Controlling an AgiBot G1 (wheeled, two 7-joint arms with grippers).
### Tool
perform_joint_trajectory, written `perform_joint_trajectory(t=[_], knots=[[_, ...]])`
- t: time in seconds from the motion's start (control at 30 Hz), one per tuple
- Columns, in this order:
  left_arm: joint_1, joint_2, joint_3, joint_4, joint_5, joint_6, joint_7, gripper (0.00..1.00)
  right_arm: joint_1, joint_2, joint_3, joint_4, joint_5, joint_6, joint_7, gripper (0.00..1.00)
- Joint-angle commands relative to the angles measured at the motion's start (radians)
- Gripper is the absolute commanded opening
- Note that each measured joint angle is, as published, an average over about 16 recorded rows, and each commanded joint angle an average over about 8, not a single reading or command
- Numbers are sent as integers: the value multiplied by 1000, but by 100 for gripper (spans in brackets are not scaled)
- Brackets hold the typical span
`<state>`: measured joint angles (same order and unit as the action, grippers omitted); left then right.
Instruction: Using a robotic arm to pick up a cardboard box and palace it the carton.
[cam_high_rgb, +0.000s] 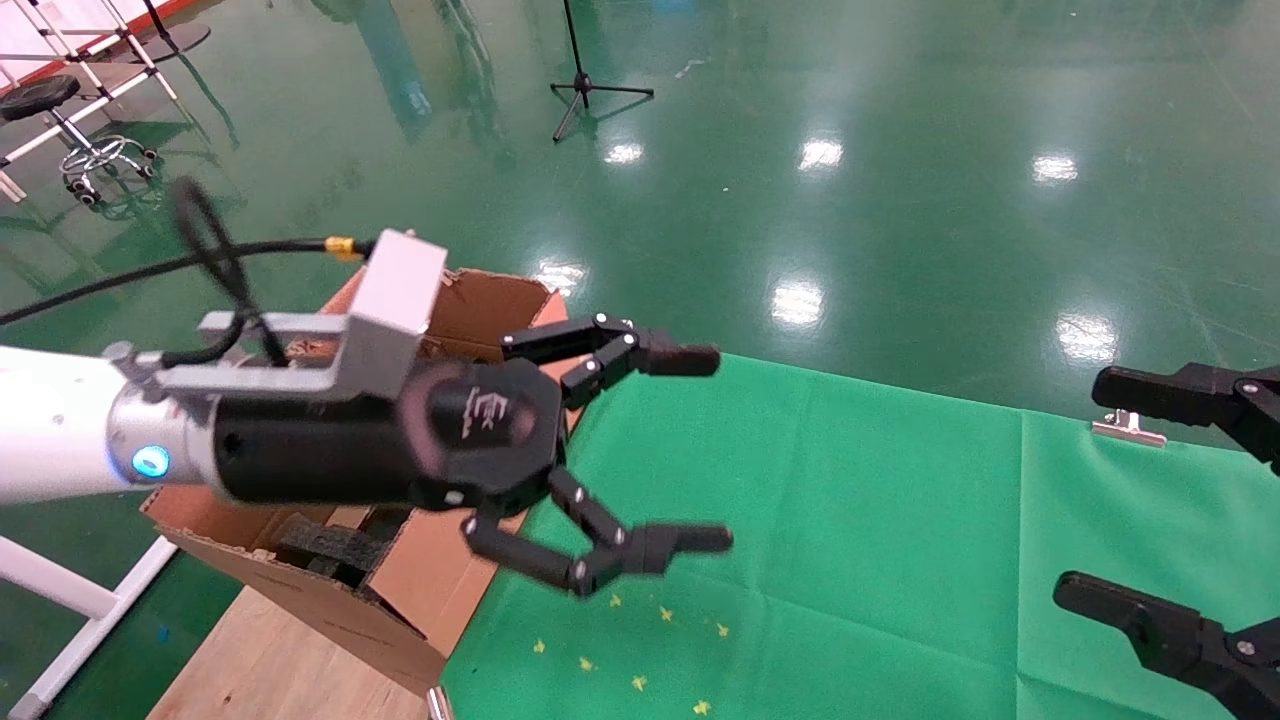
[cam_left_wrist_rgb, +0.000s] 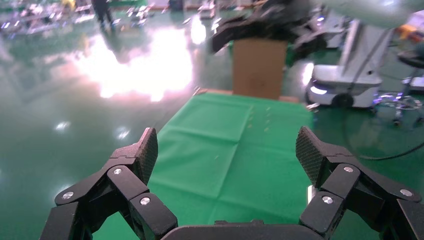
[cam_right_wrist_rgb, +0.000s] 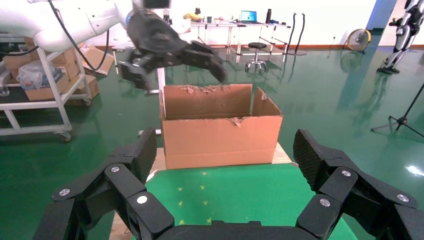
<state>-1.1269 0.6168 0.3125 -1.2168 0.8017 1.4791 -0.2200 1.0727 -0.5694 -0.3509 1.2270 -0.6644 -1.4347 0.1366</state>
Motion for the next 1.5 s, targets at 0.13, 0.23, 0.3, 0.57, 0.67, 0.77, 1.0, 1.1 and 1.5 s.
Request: perform_joint_trajectory(t=[0.13,0.23,0.3,0.57,0.67,0.77,1.0,1.1,1.5], knots=[[44,-5,-28,-57,-60,14,27,100,0,0,0,0,0,0,0,100],[62,-7,-39,-81,-85,20,37,100,0,0,0,0,0,0,0,100],[69,-7,-43,-88,-94,22,40,100,0,0,0,0,0,0,0,100],[67,-8,-42,-85,-92,22,38,100,0,0,0,0,0,0,0,100],[64,-7,-40,-80,-87,21,37,100,0,0,0,0,0,0,0,100],[61,-7,-38,-77,-83,19,36,100,0,0,0,0,0,0,0,100],[57,-6,-36,-72,-77,18,34,100,0,0,0,0,0,0,0,100],[55,-6,-35,-70,-75,17,33,100,0,0,0,0,0,0,0,100],[53,-6,-33,-67,-71,16,32,100,0,0,0,0,0,0,0,100]])
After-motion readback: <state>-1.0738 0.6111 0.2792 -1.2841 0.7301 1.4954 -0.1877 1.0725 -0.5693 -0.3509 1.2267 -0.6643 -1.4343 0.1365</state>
